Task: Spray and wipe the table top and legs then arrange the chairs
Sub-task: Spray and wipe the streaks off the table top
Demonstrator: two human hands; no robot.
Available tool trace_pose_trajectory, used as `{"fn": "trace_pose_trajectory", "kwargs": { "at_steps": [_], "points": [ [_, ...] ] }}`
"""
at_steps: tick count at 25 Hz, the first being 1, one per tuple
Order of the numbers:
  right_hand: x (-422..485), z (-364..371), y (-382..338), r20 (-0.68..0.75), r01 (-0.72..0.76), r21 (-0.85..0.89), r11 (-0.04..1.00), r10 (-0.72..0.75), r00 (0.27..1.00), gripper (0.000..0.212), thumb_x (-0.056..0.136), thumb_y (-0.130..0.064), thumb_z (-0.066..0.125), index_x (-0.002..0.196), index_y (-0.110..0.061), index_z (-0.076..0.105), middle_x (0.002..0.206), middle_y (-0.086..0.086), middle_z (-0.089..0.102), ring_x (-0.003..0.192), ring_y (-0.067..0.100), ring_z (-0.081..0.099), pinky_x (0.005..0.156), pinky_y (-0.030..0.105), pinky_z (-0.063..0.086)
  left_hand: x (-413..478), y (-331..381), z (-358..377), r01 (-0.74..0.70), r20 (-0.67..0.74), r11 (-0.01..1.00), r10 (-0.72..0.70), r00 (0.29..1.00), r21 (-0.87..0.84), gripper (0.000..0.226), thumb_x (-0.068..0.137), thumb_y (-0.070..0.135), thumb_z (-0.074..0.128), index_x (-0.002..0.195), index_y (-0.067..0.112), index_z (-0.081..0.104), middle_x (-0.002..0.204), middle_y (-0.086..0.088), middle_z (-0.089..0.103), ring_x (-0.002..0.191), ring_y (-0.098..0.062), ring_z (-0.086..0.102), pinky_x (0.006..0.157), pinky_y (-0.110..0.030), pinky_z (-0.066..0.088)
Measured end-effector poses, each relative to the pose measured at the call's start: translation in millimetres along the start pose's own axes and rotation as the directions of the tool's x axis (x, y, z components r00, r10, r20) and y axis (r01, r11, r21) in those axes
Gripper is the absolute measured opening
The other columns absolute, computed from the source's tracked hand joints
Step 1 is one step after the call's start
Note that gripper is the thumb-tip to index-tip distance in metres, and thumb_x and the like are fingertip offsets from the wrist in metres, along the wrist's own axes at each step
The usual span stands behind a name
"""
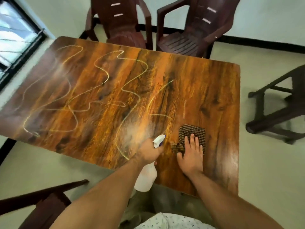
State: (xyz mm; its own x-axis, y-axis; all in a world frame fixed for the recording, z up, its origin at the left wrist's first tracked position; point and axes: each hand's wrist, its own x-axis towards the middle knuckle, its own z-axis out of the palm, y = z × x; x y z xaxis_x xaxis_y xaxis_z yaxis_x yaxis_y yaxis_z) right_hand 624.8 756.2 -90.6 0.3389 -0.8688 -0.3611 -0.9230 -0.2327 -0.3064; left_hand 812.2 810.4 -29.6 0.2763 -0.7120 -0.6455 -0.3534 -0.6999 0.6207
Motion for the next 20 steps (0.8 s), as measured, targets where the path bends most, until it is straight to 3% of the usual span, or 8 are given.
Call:
{"fn": "trace_pose_trajectory", "kwargs": {
  "at_steps": [4, 6, 9, 12, 14, 17, 19, 20],
  "points": [
    [-76, 29, -25, 0.151, 0.18, -0.027, 0.983, -0.174, 0.973, 0.086, 0.083, -0.051, 0.025, 0.161, -0.021, 0.007, 0.166, 0.001, -0.013, 0.154, 0.023, -0.014, 0.124, 0.043, -0.009, 9, 17, -25, -0.146, 0.103, 0.988, 0.142, 0.985, 0.041, 0.017, 0.095, 0.015, 0.057, 0.083, 0.005, 0.063, 0.068, -0.017, 0.062, 0.04, -0.018, 0.061, 0.055, -0.045, 0.057],
    [-82, 32, -36, 0.193, 0.233, -0.055, 0.971, -0.219, 0.956, 0.083, 0.086, -0.049, 0.02, 0.161, -0.022, -0.002, 0.164, -0.001, -0.021, 0.152, 0.021, -0.02, 0.121, 0.042, -0.012, 17, 27, -33, -0.195, 0.14, 0.978, 0.183, 0.973, 0.078, 0.014, 0.095, 0.016, 0.056, 0.088, 0.011, 0.067, 0.07, -0.012, 0.069, 0.041, -0.013, 0.059, 0.059, -0.043, 0.057],
    [-57, 31, -48, 0.082, 0.087, -0.047, 0.995, -0.083, 0.993, 0.072, 0.1, -0.047, 0.019, 0.16, -0.018, -0.009, 0.164, -0.001, -0.023, 0.152, 0.019, -0.021, 0.122, 0.039, -0.012, 29, 41, -43, -0.216, 0.153, 0.973, 0.202, 0.967, 0.085, 0.024, 0.094, 0.014, 0.055, 0.112, 0.028, 0.065, 0.079, -0.013, 0.075, 0.044, -0.014, 0.06, 0.06, -0.037, 0.06],
    [12, 14, -62, -0.018, -0.179, 0.058, 0.982, 0.18, 0.984, 0.072, 0.104, -0.047, 0.025, 0.16, -0.014, -0.007, 0.167, 0.005, -0.016, 0.153, 0.022, -0.016, 0.123, 0.038, -0.011, 44, 51, -49, -0.171, 0.103, 0.98, 0.16, 0.982, 0.101, 0.009, 0.096, 0.013, 0.057, 0.094, 0.014, 0.065, 0.076, -0.012, 0.071, 0.046, -0.018, 0.061, 0.056, -0.035, 0.058],
    [53, -1, -74, 0.008, -0.224, 0.076, 0.972, 0.224, 0.975, 0.072, 0.104, -0.046, 0.027, 0.16, -0.014, -0.004, 0.167, 0.007, -0.015, 0.153, 0.025, -0.016, 0.123, 0.042, -0.009, 56, 55, -55, -0.163, 0.083, 0.981, 0.154, 0.985, 0.108, 0.013, 0.096, 0.013, 0.058, 0.087, 0.021, 0.061, 0.076, -0.012, 0.072, 0.045, -0.017, 0.061, 0.05, -0.032, 0.055],
    [59, -7, -79, 0.068, 0.043, -0.007, 0.999, -0.042, 0.997, 0.069, 0.103, -0.047, 0.027, 0.16, -0.019, 0.0, 0.166, 0.002, -0.017, 0.153, 0.022, -0.018, 0.123, 0.042, -0.012, 84, 69, -62, -0.125, 0.078, 0.984, 0.115, 0.99, 0.129, 0.011, 0.094, 0.013, 0.058, 0.092, 0.006, 0.067, 0.066, -0.011, 0.067, 0.046, -0.02, 0.061, 0.05, -0.029, 0.051],
    [43, -13, -62, 0.113, 0.266, -0.007, 0.964, -0.264, 0.958, 0.069, 0.1, -0.051, 0.026, 0.161, -0.025, 0.006, 0.165, -0.005, -0.017, 0.153, 0.018, -0.017, 0.124, 0.041, -0.011, 104, 84, -67, -0.093, 0.053, 0.981, 0.085, 0.995, 0.171, 0.018, 0.094, 0.015, 0.058, 0.097, -0.001, 0.067, 0.068, -0.01, 0.064, 0.048, -0.018, 0.058, 0.047, -0.023, 0.046],
    [45, -17, -47, 0.123, 0.302, -0.002, 0.953, -0.299, 0.946, 0.07, 0.099, -0.053, 0.027, 0.161, -0.026, 0.007, 0.165, -0.006, -0.017, 0.153, 0.016, -0.017, 0.124, 0.041, -0.009, 110, 90, -68, -0.092, 0.059, 0.981, 0.083, 0.995, 0.173, 0.018, 0.095, 0.016, 0.058, 0.097, -0.001, 0.067, 0.07, -0.01, 0.064, 0.047, -0.016, 0.057, 0.045, -0.02, 0.046]
  ]
}}
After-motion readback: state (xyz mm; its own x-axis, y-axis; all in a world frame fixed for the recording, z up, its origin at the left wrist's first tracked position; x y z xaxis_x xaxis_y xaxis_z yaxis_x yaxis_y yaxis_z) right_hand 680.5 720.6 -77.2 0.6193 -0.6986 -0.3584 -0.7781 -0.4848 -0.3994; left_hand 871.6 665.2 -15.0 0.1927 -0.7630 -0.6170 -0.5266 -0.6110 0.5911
